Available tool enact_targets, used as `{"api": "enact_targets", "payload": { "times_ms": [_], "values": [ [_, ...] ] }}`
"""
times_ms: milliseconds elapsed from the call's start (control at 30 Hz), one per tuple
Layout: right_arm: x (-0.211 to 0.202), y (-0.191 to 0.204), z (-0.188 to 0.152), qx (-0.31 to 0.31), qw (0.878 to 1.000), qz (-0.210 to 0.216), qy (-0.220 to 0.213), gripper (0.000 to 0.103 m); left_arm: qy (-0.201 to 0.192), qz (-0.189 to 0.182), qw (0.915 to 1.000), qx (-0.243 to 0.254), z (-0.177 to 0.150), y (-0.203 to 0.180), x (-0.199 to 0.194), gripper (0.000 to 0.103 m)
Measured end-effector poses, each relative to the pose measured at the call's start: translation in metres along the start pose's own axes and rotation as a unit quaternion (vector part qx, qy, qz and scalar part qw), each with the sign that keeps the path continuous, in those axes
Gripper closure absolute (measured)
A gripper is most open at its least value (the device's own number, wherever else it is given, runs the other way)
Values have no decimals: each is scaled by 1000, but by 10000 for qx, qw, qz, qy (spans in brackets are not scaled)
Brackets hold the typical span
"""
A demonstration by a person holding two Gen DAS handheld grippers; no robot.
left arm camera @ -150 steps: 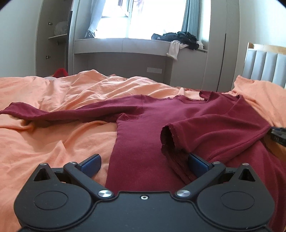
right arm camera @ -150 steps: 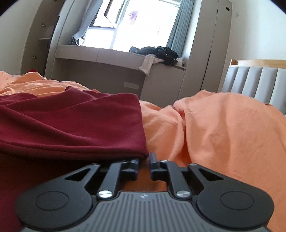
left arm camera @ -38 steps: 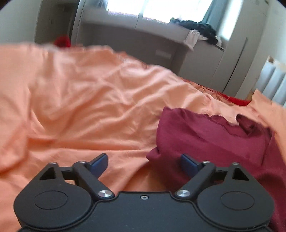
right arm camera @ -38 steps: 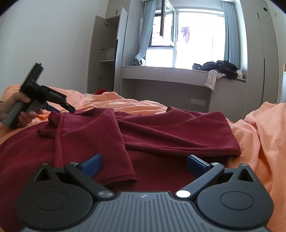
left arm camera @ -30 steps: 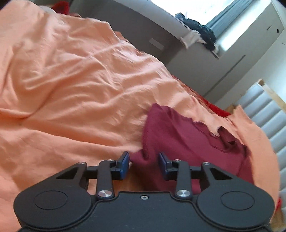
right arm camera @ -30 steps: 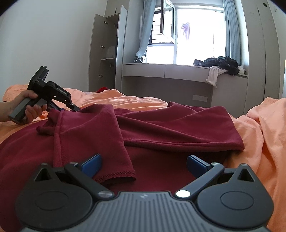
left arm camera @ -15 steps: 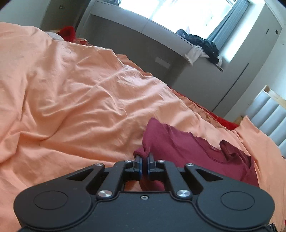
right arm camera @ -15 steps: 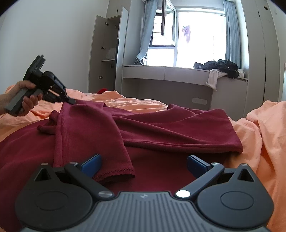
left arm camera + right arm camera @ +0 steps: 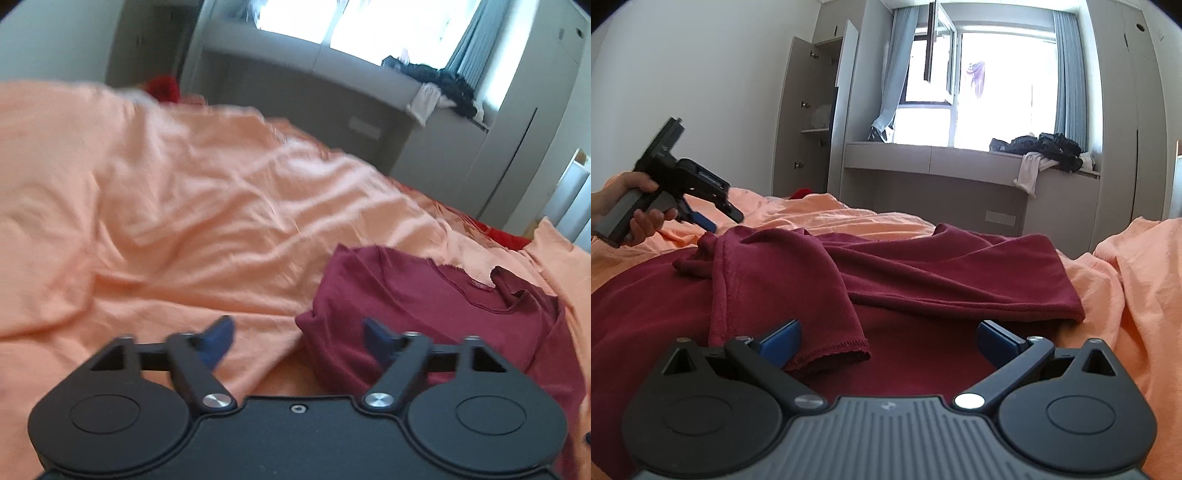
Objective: Fold small clothes
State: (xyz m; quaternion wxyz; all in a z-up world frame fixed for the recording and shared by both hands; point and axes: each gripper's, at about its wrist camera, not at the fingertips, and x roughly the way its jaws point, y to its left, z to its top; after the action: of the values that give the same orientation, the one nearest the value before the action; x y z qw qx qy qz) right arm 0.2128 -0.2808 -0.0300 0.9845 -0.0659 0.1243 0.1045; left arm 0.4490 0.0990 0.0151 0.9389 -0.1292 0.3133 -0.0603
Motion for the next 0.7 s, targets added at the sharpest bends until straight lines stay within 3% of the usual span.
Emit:
{"api": "enact_targets", "payload": {
  "times_ms": [67,333,567,700],
  "values": [
    [-7,0,1,-16,10000,-9,-87,0,-262,133,9993,211,-8,-8,-22,5],
    [-50,17,-8,-417,9983,-337,-213,0,-659,52,9906,1197,-63,-50,-105,1],
    [-108,42,-27,-1124,9919,-492,318,0,-690,-419,9843,1569,-134,-71,-158,1],
    [-124,64,-43,-2033,9740,-548,839,0,-744,-402,9795,1829,-163,-76,-174,1]
  ]
}}
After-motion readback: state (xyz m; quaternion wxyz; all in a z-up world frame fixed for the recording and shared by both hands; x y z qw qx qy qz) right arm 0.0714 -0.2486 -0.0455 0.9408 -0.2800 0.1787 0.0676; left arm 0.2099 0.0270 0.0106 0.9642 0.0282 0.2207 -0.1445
